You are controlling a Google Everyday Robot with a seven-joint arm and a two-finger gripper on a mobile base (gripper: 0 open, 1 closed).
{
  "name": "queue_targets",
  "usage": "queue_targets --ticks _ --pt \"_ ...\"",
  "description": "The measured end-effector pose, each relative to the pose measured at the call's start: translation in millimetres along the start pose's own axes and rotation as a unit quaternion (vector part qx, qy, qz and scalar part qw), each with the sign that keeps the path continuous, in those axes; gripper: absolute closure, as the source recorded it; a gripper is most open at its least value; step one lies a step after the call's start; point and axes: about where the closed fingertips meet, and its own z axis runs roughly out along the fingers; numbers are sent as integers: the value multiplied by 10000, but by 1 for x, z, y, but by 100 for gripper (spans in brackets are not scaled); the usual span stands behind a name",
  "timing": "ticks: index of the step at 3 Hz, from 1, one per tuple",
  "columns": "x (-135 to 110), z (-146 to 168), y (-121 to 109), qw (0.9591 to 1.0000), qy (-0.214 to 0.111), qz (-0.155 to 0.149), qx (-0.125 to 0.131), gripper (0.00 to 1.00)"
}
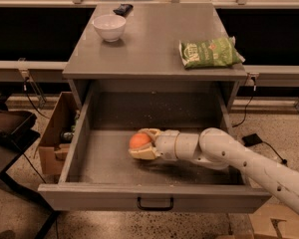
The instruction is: Place orange into top drawer
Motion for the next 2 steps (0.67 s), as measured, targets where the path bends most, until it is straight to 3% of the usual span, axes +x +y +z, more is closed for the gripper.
queue_targets --ticks 2 --pt "0 0 0 10000 0 0 0 7"
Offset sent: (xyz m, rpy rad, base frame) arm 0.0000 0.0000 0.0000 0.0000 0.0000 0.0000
